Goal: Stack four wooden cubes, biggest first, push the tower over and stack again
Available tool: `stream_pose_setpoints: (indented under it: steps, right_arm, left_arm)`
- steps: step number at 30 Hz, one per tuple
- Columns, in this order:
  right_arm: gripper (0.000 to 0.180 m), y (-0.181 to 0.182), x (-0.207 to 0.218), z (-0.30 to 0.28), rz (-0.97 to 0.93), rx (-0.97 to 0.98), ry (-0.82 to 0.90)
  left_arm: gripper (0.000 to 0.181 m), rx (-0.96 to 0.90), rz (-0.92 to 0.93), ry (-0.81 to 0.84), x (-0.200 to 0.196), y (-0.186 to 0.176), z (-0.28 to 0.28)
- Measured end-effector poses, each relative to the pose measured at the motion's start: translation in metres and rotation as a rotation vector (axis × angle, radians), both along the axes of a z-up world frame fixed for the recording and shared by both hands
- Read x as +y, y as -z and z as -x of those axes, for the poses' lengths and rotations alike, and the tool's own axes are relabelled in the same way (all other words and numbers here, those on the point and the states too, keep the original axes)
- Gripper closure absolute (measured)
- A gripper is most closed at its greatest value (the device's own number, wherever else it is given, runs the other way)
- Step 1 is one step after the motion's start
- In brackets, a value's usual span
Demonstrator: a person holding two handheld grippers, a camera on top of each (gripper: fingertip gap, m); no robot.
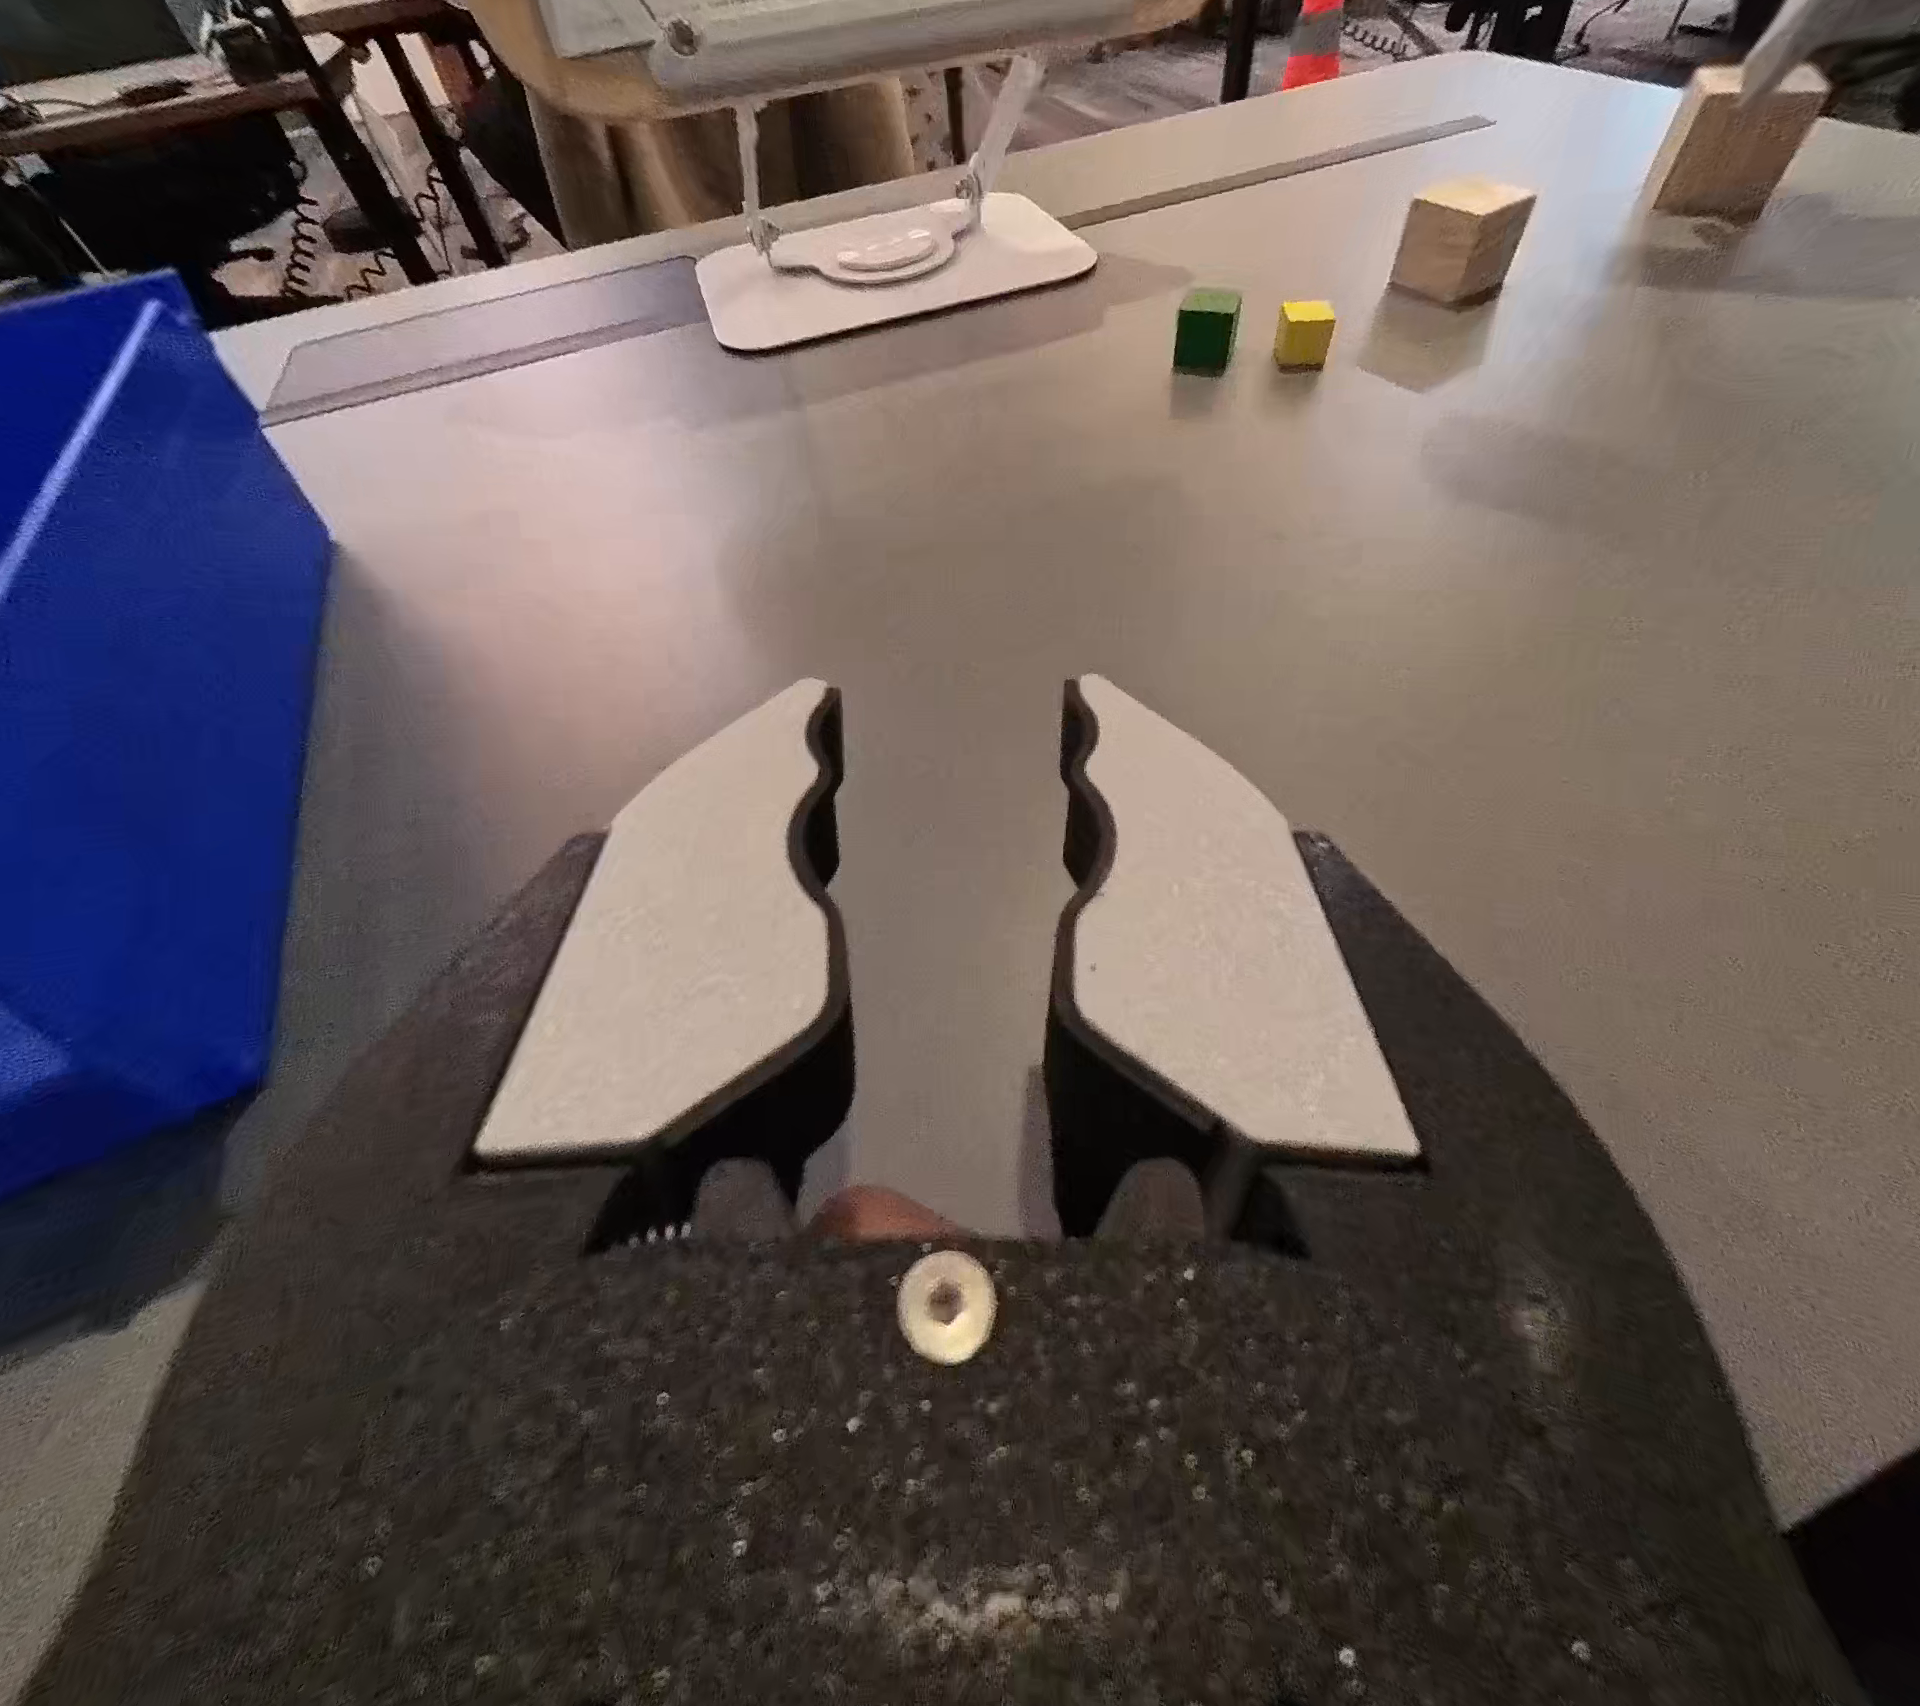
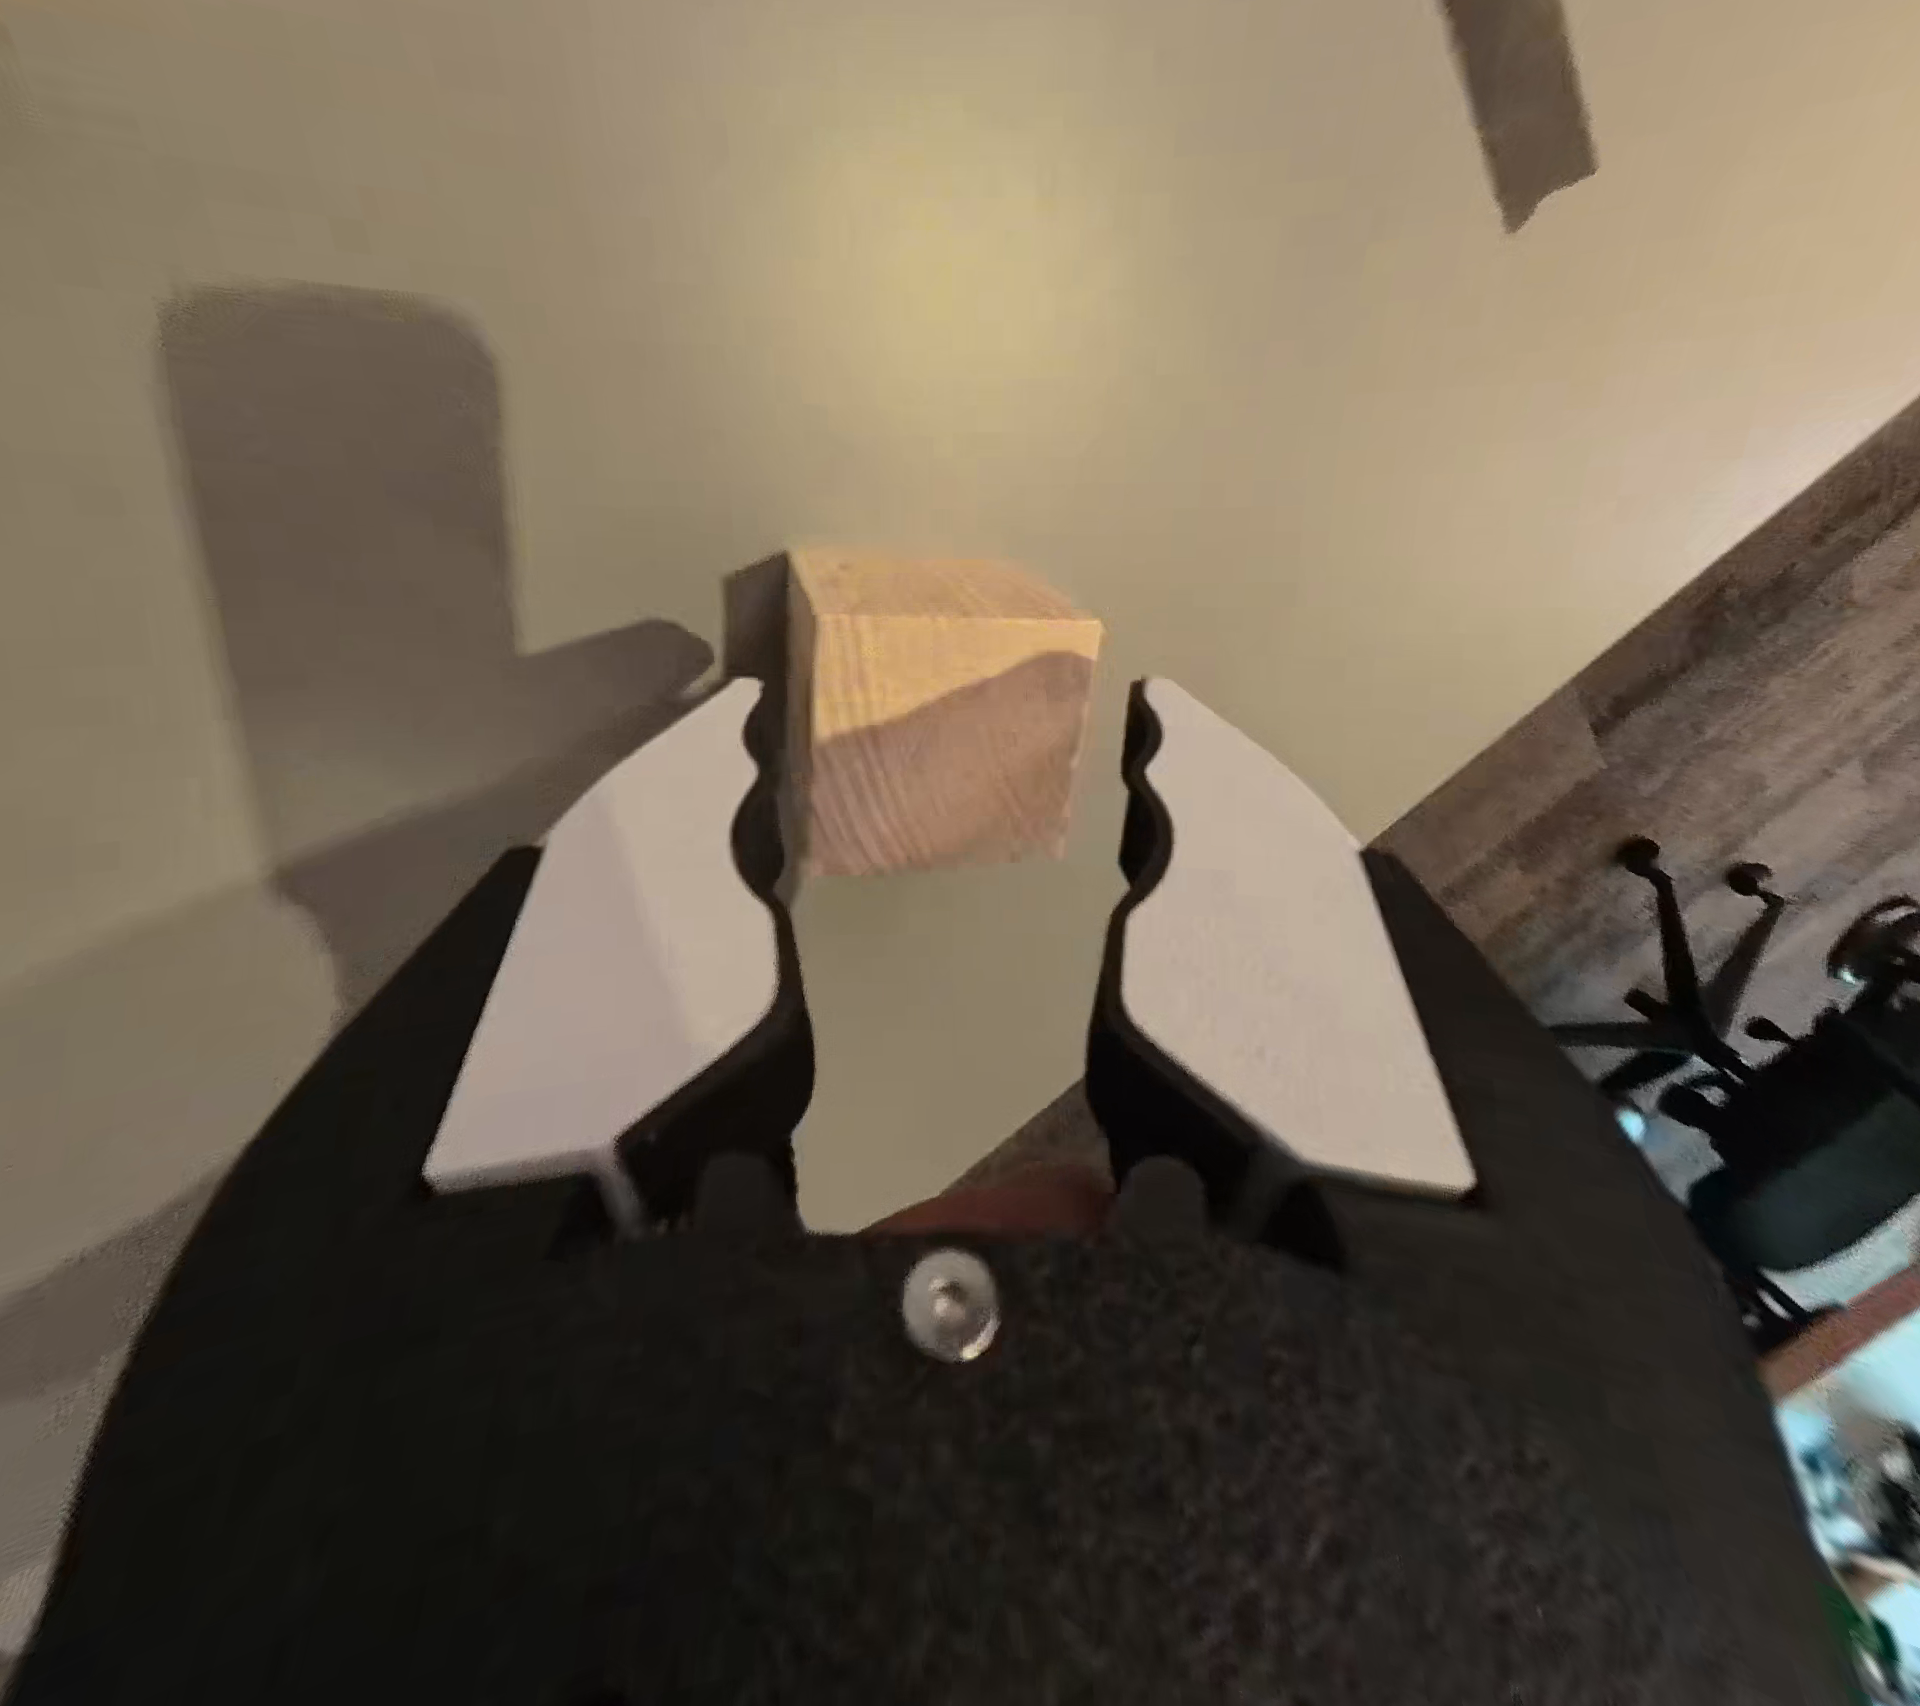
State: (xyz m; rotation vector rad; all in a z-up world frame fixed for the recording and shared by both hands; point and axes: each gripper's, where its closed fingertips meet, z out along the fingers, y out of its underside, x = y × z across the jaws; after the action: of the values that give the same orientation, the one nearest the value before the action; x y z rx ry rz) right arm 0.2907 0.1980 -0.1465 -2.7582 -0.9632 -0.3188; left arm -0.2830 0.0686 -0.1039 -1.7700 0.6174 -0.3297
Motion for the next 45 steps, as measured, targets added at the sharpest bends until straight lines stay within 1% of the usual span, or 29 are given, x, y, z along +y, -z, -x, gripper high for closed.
stream_pose_setpoints:
  steps: [1, 4, 5, 7, 9, 11, 13, 16, 18, 22, 24, 26, 31, 34, 36, 37, 38, 39, 41, 43, 44, 45]
  right_arm:
    - [0.112, 0.01, -0.001, -0.004, 0.029, -0.013, 0.004]
    - [0.114, 0.035, -0.007, -0.017, 0.1, -0.037, 0.023]
    - [0.115, 0.034, -0.004, -0.015, 0.081, -0.019, 0.017]
    - [0.115, 0.023, -0.002, -0.003, 0.048, 0.04, 0.027]
    - [0.115, -0.005, 0.002, 0.018, -0.03, 0.025, -0.037]
    - [0.115, -0.039, 0.002, 0.058, -0.109, 0.019, -0.124]
    - [0.115, -0.07, -0.002, 0.115, -0.173, 0.011, -0.238]
    - [0.115, -0.091, -0.019, 0.212, -0.194, -0.043, -0.441]
    - [0.115, -0.086, -0.03, 0.275, -0.18, -0.042, -0.536]
    - [0.115, -0.053, -0.055, 0.377, -0.115, -0.04, -0.674]
    - [0.115, -0.031, -0.069, 0.414, -0.061, -0.003, -0.714]
    - [0.115, -0.011, -0.076, 0.434, -0.037, -0.002, -0.733]
    - [0.115, 0.02, -0.072, 0.442, -0.009, -0.015, -0.703]
    - [0.115, 0.028, -0.07, 0.442, 0.008, 0.016, -0.696]
    - [0.115, 0.031, -0.065, 0.442, -0.017, 0.009, -0.7]
    - [0.112, 0.028, -0.063, 0.441, -0.033, 0.003, -0.694]
    - [0.106, 0.019, -0.061, 0.44, -0.067, -0.001, -0.692]
    - [0.105, 0.003, -0.06, 0.438, -0.1, 0.01, -0.7]
    - [0.107, -0.04, -0.057, 0.427, -0.195, 0.064, -0.679]
    - [0.11, -0.089, -0.039, 0.391, -0.336, 0.06, -0.648]
    - [0.113, -0.107, -0.03, 0.367, -0.384, 0.037, -0.627]
    - [0.114, -0.117, -0.019, 0.34, -0.404, 0.001, -0.603]
  left_arm:
    - [0.141, -0.012, 0.02, 0.012, 0.002, 0.001, -0.003]
    - [0.141, -0.032, 0.05, 0.026, 0.006, 0.003, -0.006]
    - [0.141, -0.028, 0.053, 0.024, 0.007, 0.004, -0.005]
    - [0.141, -0.024, 0.055, 0.025, 0.006, 0.008, -0.004]
    - [0.141, -0.015, 0.046, 0.023, 0.004, 0.009, -0.002]
    - [0.142, 0.001, 0.022, 0.006, 0.003, 0.007, 0.004]
    - [0.143, 0.029, -0.008, -0.03, 0.005, 0.005, 0.012]
    - [0.144, 0.071, -0.06, -0.095, 0.006, 0.002, 0.023]
    - [0.146, 0.08, -0.083, -0.121, 0.005, 0.001, 0.027]
    - [0.147, 0.109, -0.11, -0.153, 0.005, 0.0, 0.033]
    - [0.147, 0.104, -0.093, -0.162, 0.006, 0.003, 0.034]
    - [0.147, 0.093, -0.067, -0.159, 0.008, 0.008, 0.034]
    - [0.147, 0.063, -0.05, -0.15, 0.007, 0.008, 0.035]
    - [0.147, 0.064, -0.045, -0.135, 0.006, 0.009, 0.032]
    - [0.147, 0.069, -0.045, -0.123, 0.004, 0.009, 0.029]
    - [0.146, 0.076, -0.047, -0.122, 0.004, 0.009, 0.028]
    - [0.146, 0.082, -0.051, -0.122, 0.003, 0.009, 0.028]
    - [0.146, 0.084, -0.052, -0.118, 0.002, 0.009, 0.027]
    - [0.145, 0.082, -0.049, -0.112, 0.0, 0.009, 0.027]
    - [0.145, 0.077, -0.044, -0.107, -0.001, 0.009, 0.027]
    - [0.145, 0.071, -0.041, -0.106, -0.001, 0.009, 0.027]
    - [0.145, 0.067, -0.037, -0.104, -0.001, 0.008, 0.026]
